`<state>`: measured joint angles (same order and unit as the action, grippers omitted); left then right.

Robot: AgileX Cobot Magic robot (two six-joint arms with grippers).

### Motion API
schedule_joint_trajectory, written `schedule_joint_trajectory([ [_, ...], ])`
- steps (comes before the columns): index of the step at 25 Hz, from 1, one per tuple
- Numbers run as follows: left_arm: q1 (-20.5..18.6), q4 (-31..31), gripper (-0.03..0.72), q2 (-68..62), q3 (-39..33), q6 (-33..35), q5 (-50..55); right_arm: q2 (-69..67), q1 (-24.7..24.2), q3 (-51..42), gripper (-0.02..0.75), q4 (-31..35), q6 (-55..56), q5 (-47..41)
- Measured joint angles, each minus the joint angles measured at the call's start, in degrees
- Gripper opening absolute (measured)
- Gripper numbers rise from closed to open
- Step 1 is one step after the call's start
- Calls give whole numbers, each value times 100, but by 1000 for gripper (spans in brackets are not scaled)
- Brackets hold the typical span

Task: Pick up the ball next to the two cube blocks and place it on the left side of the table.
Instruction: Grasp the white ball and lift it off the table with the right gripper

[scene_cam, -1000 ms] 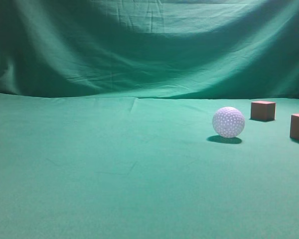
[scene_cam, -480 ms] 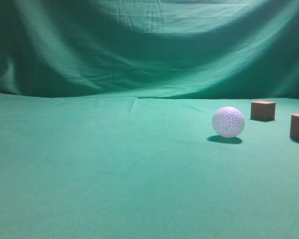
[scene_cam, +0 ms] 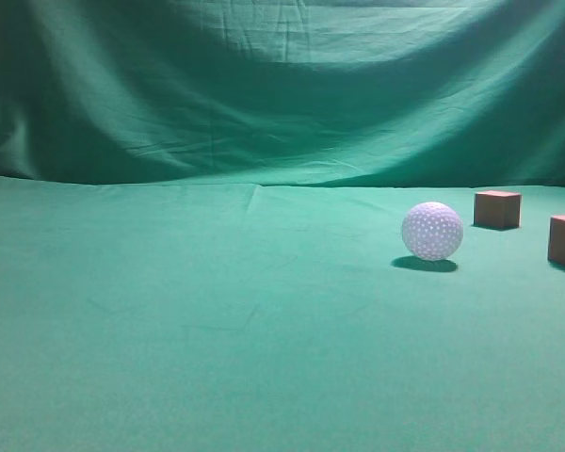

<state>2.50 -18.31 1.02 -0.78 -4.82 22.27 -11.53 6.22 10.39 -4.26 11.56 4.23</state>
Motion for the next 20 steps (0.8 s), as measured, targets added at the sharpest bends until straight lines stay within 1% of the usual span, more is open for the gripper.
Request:
schedule_joint_trajectory([
  [3, 0, 0, 0, 0, 0, 0, 0, -946, 0, 670, 0, -32, 265, -861],
  [8, 0, 0, 0, 0, 0, 0, 0, -2595, 14, 1629, 0, -19, 342, -2641],
  [10, 0, 0, 0, 0, 0, 0, 0, -3153, 166, 2026, 0, 163, 267, -3194],
  [12, 0, 0, 0, 0, 0, 0, 0, -3674, 493, 2437, 0, 578, -126, -3657],
  [16, 0, 0, 0, 0, 0, 0, 0, -4631, 1170, 3065, 0, 1309, -1300, -3886],
  [20, 0, 0, 0, 0, 0, 0, 0, -5377, 1658, 3535, 0, 1533, -2163, -3898],
])
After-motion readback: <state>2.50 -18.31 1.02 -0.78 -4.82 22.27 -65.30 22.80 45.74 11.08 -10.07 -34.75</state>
